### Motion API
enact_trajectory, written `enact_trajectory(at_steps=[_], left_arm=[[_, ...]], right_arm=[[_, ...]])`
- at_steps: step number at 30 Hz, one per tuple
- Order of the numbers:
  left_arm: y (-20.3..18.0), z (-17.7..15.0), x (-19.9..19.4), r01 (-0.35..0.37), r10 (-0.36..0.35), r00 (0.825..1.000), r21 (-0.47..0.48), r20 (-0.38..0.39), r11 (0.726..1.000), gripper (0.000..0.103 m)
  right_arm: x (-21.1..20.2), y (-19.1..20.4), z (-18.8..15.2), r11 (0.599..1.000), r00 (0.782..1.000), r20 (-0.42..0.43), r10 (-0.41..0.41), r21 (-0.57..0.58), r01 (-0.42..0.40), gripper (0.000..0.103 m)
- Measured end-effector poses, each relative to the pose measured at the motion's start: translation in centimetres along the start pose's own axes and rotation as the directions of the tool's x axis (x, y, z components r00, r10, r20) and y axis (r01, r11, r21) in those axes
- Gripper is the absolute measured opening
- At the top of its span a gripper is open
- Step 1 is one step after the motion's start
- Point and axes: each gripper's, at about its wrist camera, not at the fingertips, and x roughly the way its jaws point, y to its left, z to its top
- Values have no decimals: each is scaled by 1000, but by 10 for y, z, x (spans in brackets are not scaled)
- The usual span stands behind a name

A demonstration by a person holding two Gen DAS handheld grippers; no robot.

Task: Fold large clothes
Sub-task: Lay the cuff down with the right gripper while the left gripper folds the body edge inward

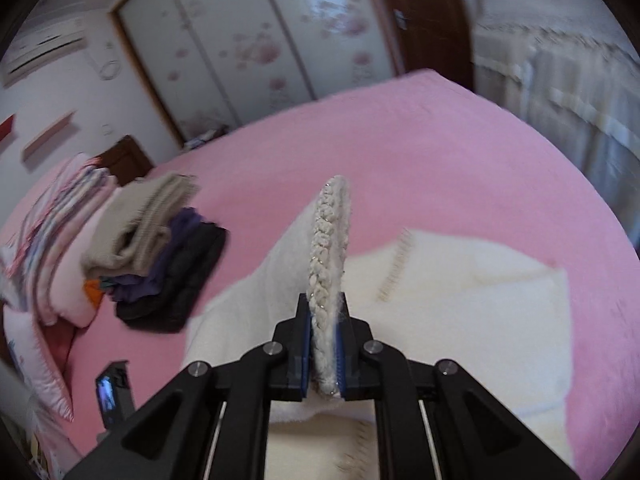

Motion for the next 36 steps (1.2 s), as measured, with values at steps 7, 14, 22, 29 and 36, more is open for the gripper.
enact_trajectory(at_steps=[7, 14, 22, 29, 36], left_arm=[[-1, -4, -3, -4, 4, 1000, 2, 2, 1000, 41], [-17, -10, 0, -34, 33, 999, 21, 21, 999, 40], [-28, -15, -1, -76, 74, 997, 62, 34, 995, 40], [-28, -16, -11, -24, 31, 999, 180, -37, 983, 52], [-28, -22, -62, 21, -31, 999, 242, 41, 970, 52]], right_arm=[[58, -55, -53, 988, 976, -173, -130, 56, 142, 9], [50, -43, -31, 990, 988, -62, -141, -27, 139, 9], [81, -49, -15, 981, 980, -84, -180, -94, 172, 10], [91, -81, -27, 972, 949, -213, -233, -25, 233, 43], [58, -83, -29, 975, 953, -218, -209, 26, 220, 53]])
